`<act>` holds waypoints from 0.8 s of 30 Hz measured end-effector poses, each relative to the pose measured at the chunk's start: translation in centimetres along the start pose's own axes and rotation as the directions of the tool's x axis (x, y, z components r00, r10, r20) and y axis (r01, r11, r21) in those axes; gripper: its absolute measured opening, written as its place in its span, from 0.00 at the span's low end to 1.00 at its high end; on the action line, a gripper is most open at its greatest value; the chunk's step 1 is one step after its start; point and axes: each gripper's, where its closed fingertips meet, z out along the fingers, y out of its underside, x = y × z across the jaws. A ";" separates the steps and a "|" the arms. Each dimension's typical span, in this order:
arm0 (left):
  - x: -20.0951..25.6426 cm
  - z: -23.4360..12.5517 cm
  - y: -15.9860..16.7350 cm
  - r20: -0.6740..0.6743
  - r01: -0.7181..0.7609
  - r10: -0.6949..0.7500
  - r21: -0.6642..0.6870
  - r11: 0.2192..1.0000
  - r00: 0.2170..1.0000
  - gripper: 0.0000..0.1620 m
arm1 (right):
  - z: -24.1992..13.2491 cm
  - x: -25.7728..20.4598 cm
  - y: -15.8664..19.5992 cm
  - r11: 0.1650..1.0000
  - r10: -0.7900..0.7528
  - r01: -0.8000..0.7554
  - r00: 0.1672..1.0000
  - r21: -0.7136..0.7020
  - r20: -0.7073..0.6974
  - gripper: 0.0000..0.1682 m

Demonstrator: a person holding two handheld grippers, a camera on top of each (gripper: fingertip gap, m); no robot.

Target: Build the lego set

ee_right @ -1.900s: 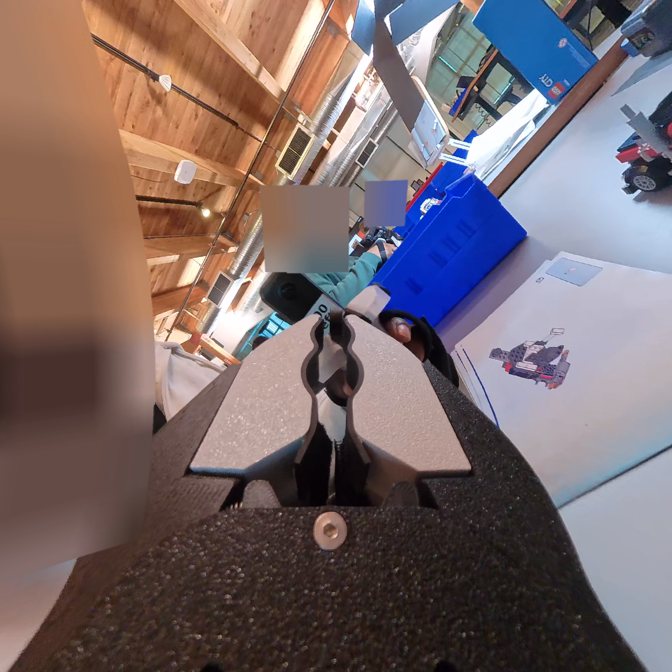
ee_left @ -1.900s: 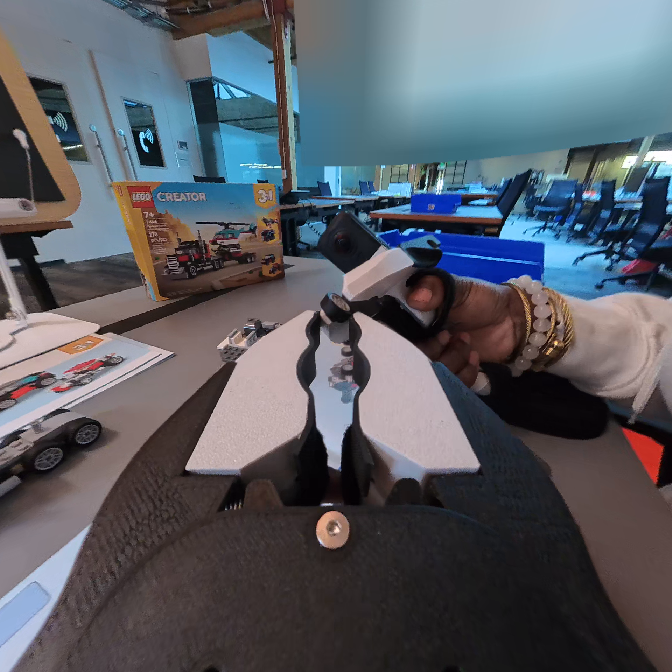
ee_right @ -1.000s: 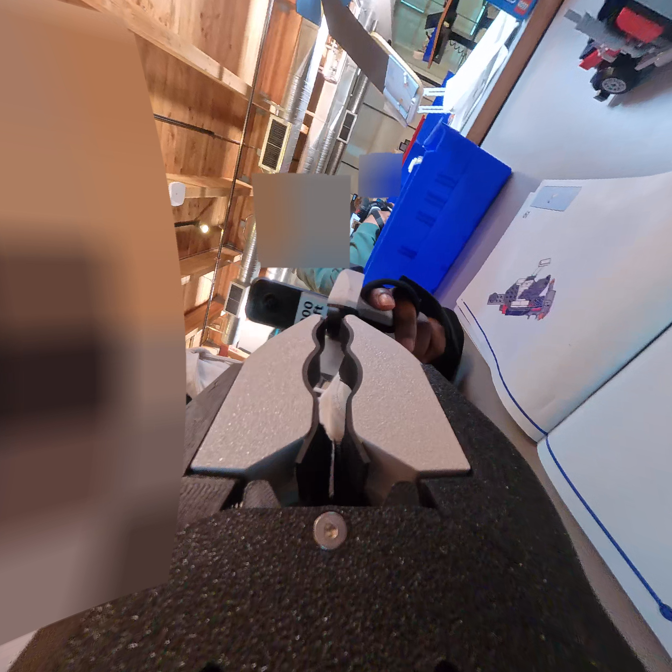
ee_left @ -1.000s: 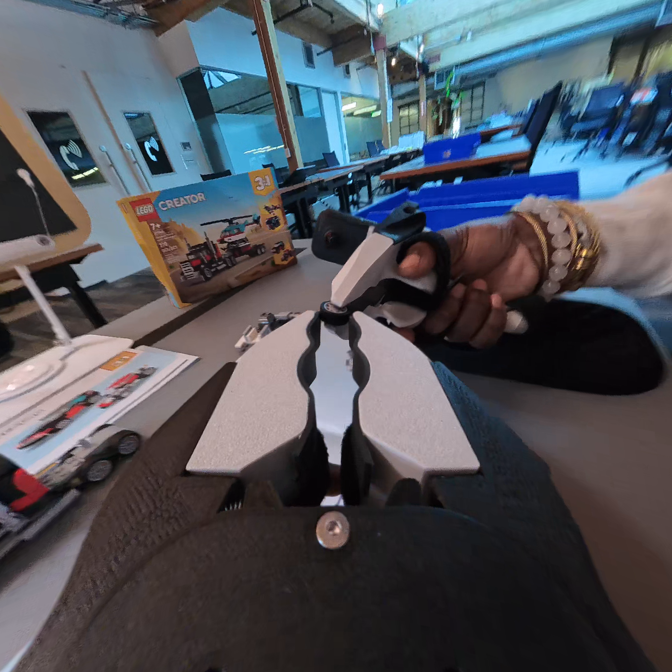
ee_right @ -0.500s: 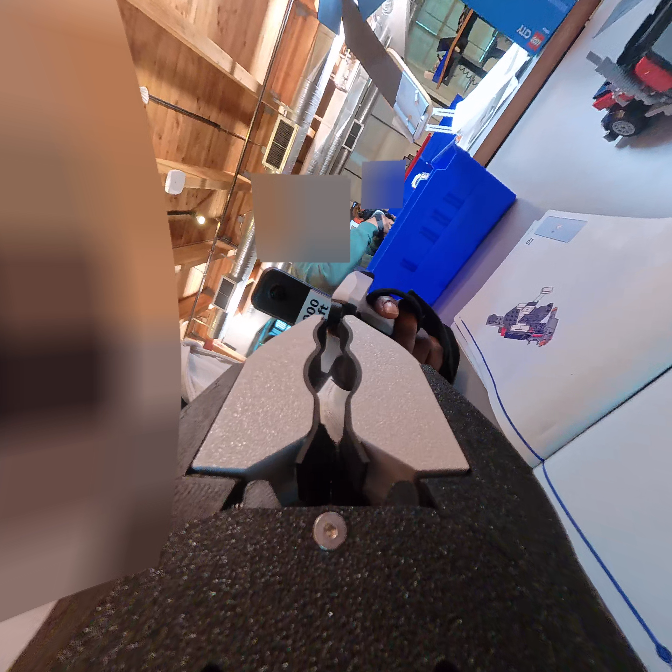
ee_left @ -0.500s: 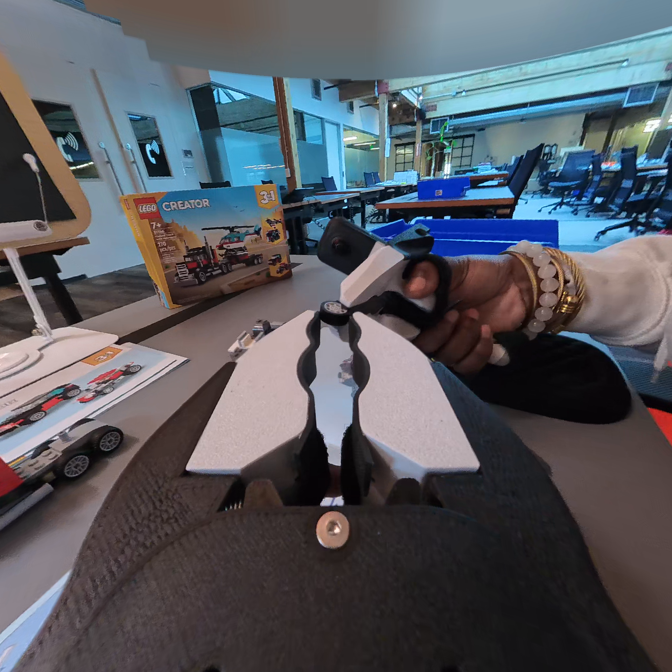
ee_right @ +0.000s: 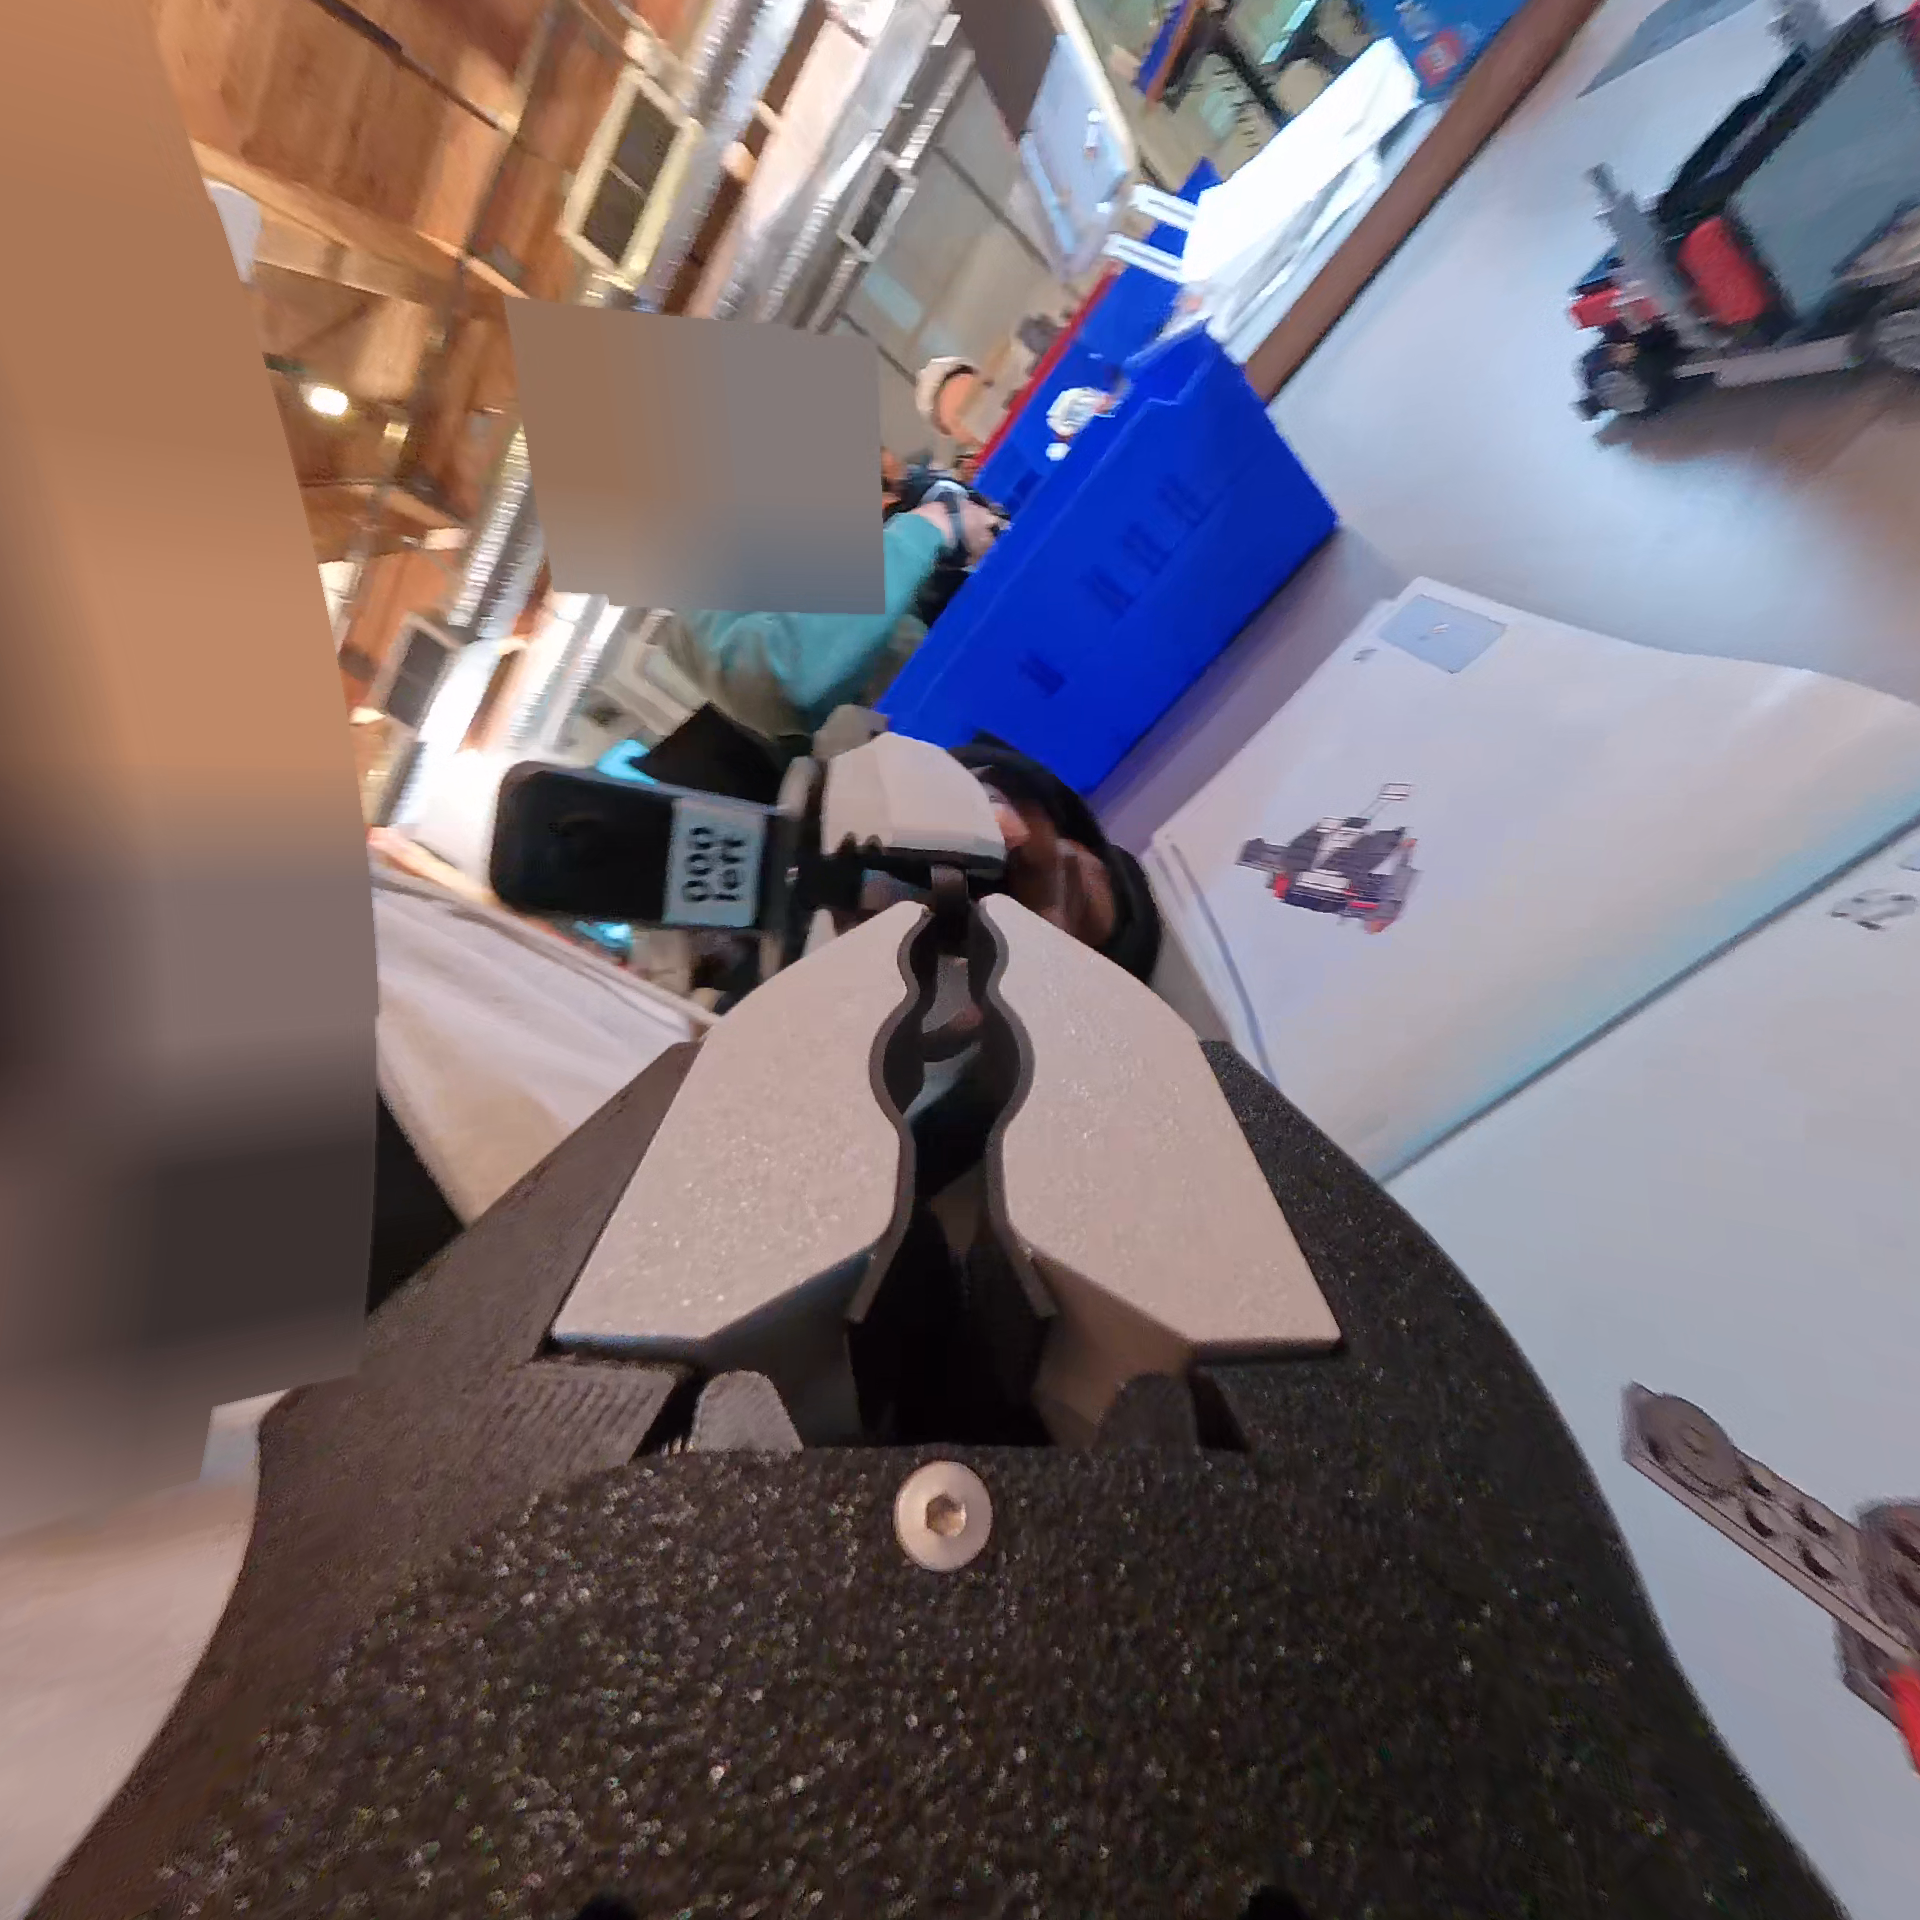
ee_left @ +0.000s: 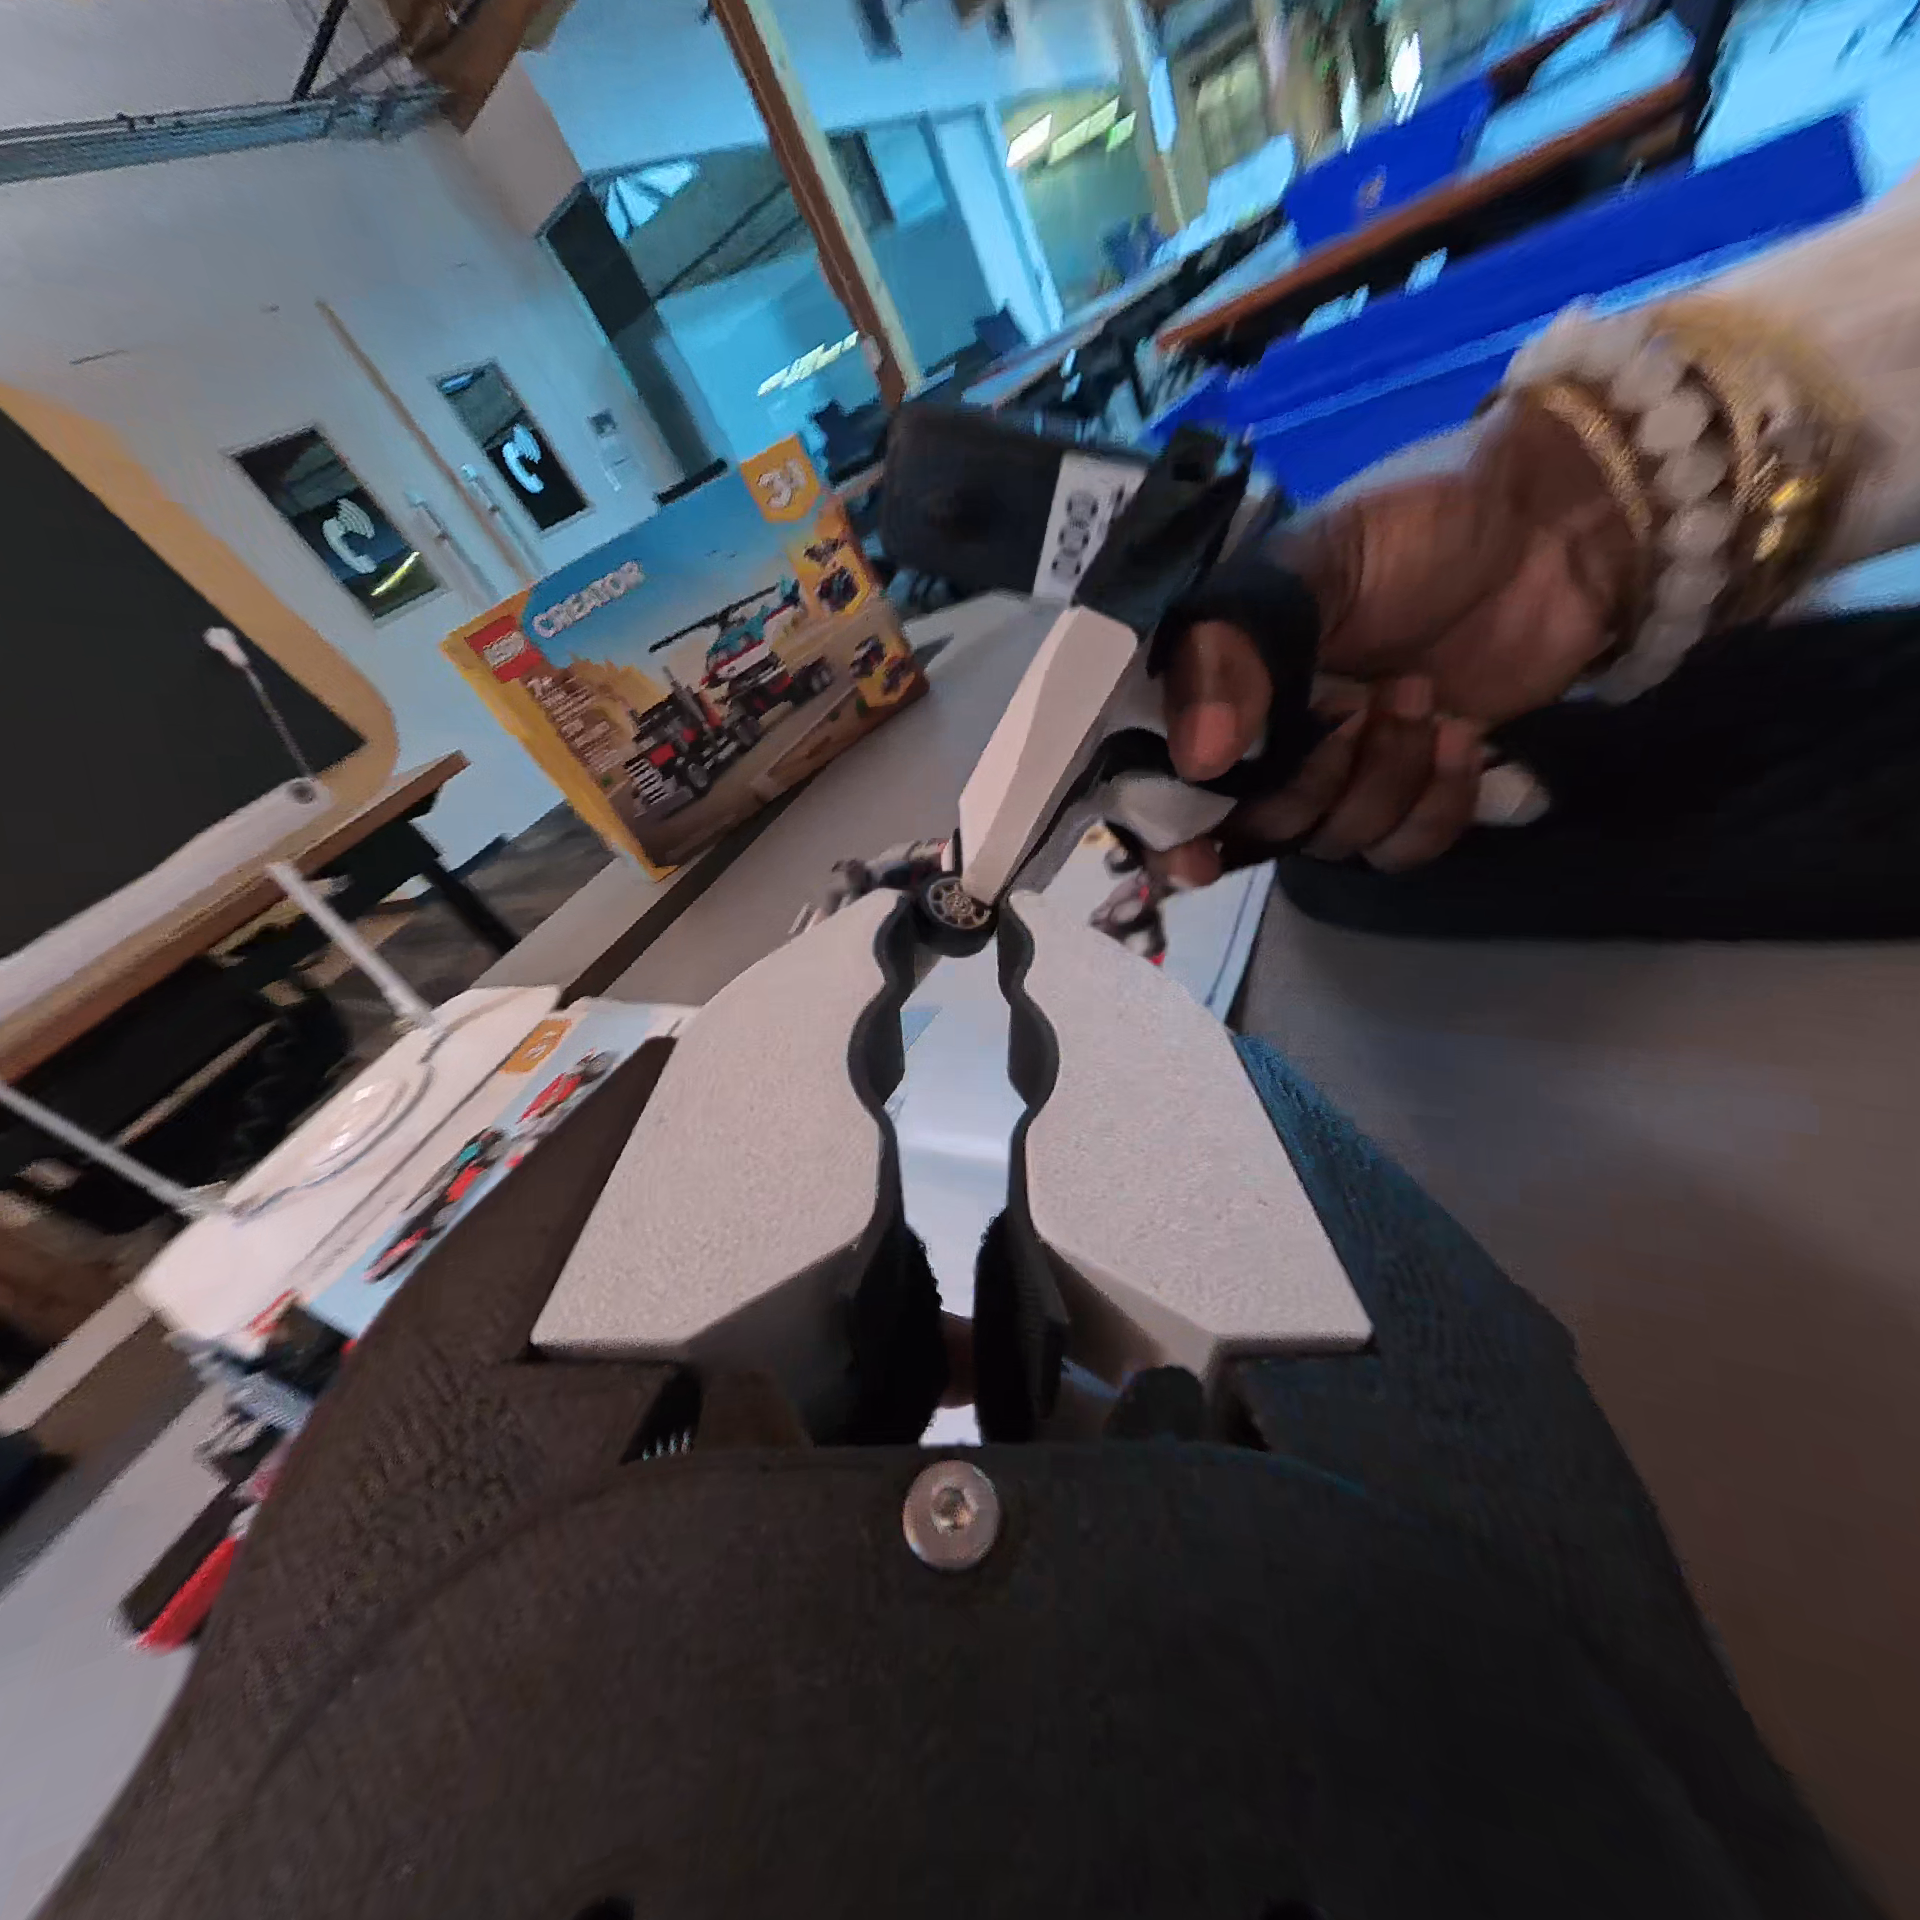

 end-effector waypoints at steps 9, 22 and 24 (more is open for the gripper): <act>-0.9 0.1 0.6 0.037 0.129 -0.128 -0.017 0.991 0.991 0.09 | 0.1 -0.3 -0.8 0.995 -0.086 0.089 0.993 0.033 -0.086 0.15; -0.5 0.3 0.9 0.029 0.101 -0.099 -0.053 0.994 0.995 0.09 | 0.0 0.9 -0.7 0.987 -0.145 0.154 0.978 0.051 -0.150 0.03; -0.4 0.4 1.0 0.032 0.090 -0.088 -0.066 0.994 0.996 0.09 | -0.1 1.0 -0.6 0.977 -0.204 0.213 0.962 0.033 -0.181 0.03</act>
